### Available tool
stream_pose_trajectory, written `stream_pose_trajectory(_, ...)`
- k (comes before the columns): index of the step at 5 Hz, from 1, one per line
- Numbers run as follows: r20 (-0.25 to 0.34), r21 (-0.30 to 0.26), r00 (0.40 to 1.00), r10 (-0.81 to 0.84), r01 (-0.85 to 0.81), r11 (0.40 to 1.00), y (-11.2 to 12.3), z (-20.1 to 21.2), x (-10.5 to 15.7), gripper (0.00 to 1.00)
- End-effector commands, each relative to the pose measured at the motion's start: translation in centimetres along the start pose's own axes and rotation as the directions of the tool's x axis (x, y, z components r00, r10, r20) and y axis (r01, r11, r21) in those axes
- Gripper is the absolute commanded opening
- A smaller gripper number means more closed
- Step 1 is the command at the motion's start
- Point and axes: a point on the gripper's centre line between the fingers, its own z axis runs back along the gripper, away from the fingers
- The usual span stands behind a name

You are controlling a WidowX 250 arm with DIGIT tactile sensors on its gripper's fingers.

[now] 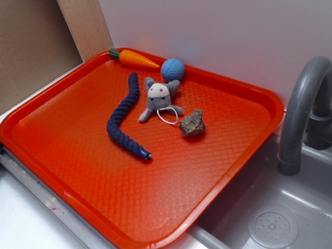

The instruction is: Grab the rock.

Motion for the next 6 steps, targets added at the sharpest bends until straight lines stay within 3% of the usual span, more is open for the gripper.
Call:
stream_pose_trajectory(1,0.000,0.000,1.000,0.000,0.000,1.000,0.0,0.0,0.0,1.00)
stream_pose_trajectory(4,0.140,-0.126,0.956,-0.258,0.276,0.953,-15.3,-0.6,6.6,1.00)
stream_pose_trajectory(6,0.049,-0.155,0.983,-0.176,0.182,0.971,-24.9,-4.5,10.4,1.00)
